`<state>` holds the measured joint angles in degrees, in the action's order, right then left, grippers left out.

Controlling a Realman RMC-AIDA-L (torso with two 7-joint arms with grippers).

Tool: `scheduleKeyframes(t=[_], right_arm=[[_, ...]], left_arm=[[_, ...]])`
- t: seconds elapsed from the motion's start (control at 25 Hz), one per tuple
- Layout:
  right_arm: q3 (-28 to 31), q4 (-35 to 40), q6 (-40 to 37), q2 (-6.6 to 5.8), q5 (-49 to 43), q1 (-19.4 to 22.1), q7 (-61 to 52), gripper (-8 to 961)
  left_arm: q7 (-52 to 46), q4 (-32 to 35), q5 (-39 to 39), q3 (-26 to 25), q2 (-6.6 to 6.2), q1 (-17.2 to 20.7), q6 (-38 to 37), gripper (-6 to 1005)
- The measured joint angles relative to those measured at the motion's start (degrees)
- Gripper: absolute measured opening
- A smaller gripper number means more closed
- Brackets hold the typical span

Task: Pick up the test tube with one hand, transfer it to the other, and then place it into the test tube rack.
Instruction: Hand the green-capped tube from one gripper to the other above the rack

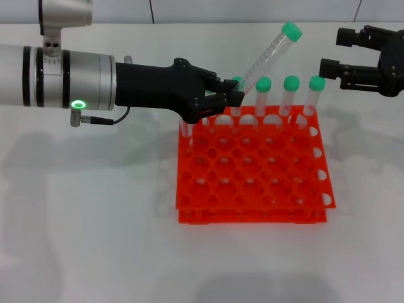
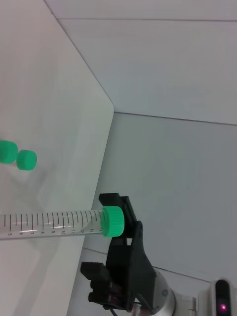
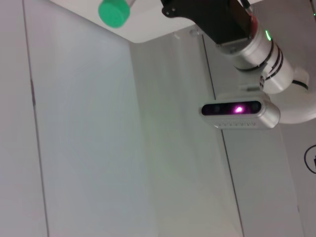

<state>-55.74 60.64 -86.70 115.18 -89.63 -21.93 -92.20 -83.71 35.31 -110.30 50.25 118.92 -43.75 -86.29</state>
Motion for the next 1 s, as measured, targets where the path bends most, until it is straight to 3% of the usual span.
scheduleKeyframes(t=[1.0], right_arm=[[-4.45,-0.67,2.15,0.32,2.17,-3.56,0.01,809]], left_arm=[[0.31,-0.52,0.07,0.11,0.17,-0.09,0.16,177]])
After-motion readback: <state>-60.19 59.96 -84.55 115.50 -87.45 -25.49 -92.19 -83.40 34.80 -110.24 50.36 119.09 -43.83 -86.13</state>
